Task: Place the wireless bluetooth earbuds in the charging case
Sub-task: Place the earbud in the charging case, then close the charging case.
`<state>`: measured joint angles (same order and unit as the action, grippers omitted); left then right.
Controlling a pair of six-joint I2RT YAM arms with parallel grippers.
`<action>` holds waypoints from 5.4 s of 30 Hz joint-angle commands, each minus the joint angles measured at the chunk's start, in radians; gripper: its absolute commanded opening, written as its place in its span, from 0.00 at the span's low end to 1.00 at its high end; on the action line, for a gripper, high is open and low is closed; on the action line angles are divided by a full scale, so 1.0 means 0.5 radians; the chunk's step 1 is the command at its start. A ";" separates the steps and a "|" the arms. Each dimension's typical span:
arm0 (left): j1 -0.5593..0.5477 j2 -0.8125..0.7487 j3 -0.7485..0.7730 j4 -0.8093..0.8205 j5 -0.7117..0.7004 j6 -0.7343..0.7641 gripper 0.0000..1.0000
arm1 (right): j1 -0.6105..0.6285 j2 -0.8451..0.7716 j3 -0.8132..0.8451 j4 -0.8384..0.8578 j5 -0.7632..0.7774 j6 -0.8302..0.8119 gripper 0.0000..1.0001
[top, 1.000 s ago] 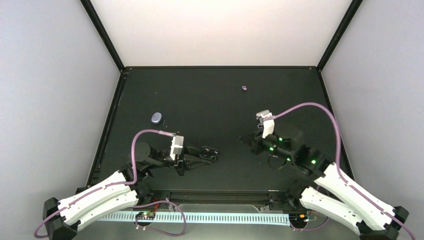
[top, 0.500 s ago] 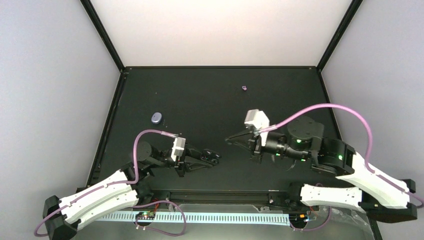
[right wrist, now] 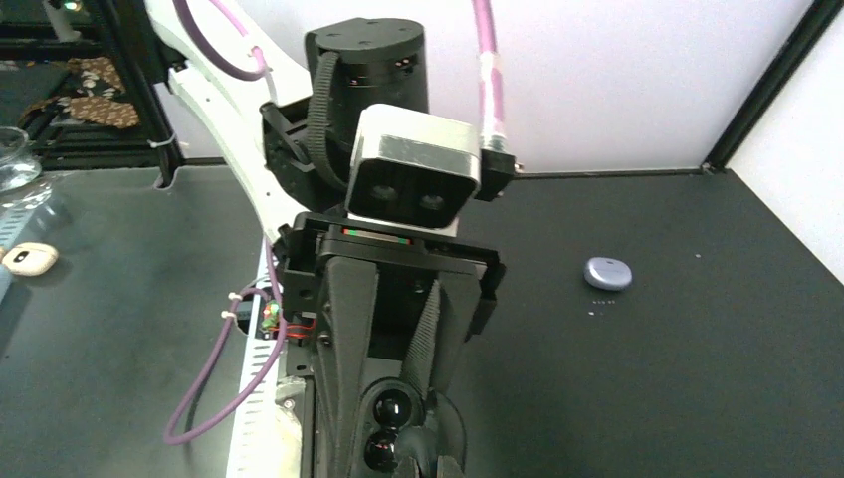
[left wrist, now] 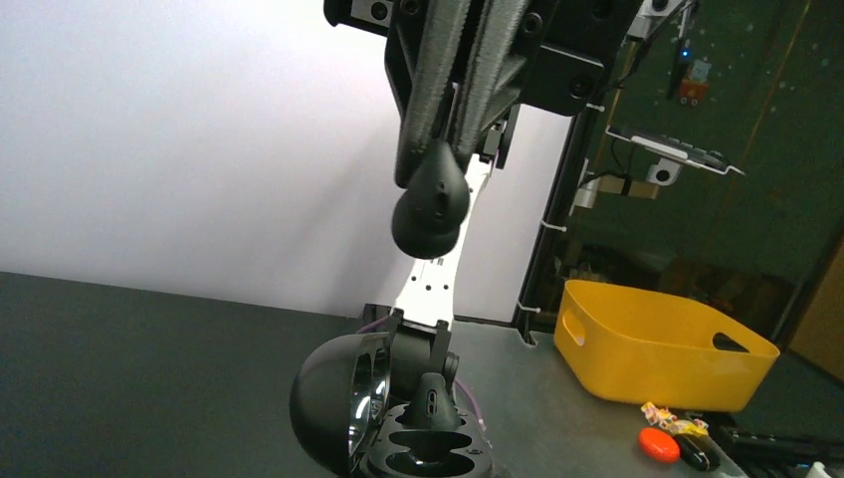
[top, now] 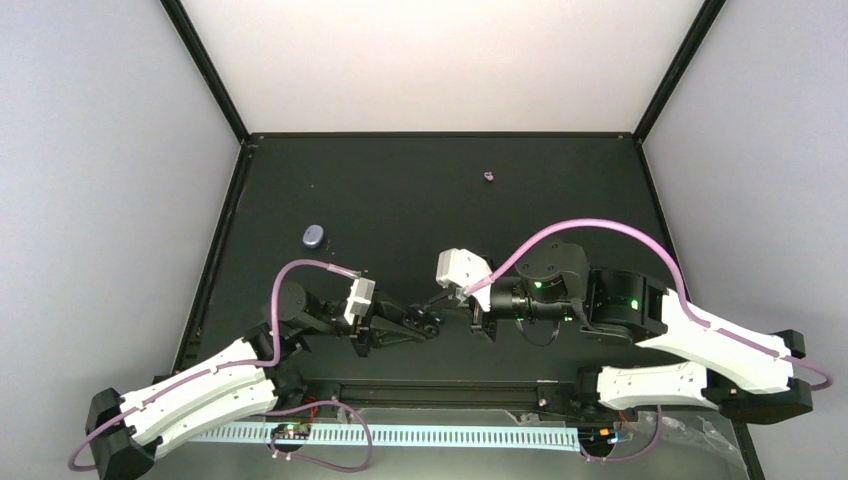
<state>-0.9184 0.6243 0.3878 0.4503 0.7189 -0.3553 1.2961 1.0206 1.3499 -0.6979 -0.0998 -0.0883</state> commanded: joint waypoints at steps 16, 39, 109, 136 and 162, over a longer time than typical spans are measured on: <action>-0.016 0.029 0.059 0.109 0.041 -0.001 0.02 | 0.103 0.095 -0.045 0.076 -0.026 -0.017 0.01; -0.016 0.028 0.080 0.094 0.026 0.011 0.02 | 0.144 0.162 -0.095 0.096 0.163 -0.029 0.01; -0.025 0.002 0.104 0.122 -0.029 -0.038 0.02 | -0.313 -0.235 -0.490 0.426 0.383 0.656 0.53; -0.029 -0.040 0.099 0.108 -0.092 -0.019 0.02 | -0.315 -0.167 -0.693 0.665 -0.211 0.648 0.55; 0.366 0.634 0.592 -0.812 -1.105 -0.370 0.02 | -0.349 -0.440 -1.110 0.585 1.215 1.051 0.61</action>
<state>-0.8589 0.7597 0.5396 0.2005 0.2310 -0.4351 1.1259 0.7807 0.8547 -0.3920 0.4236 0.3695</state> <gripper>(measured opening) 0.224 0.612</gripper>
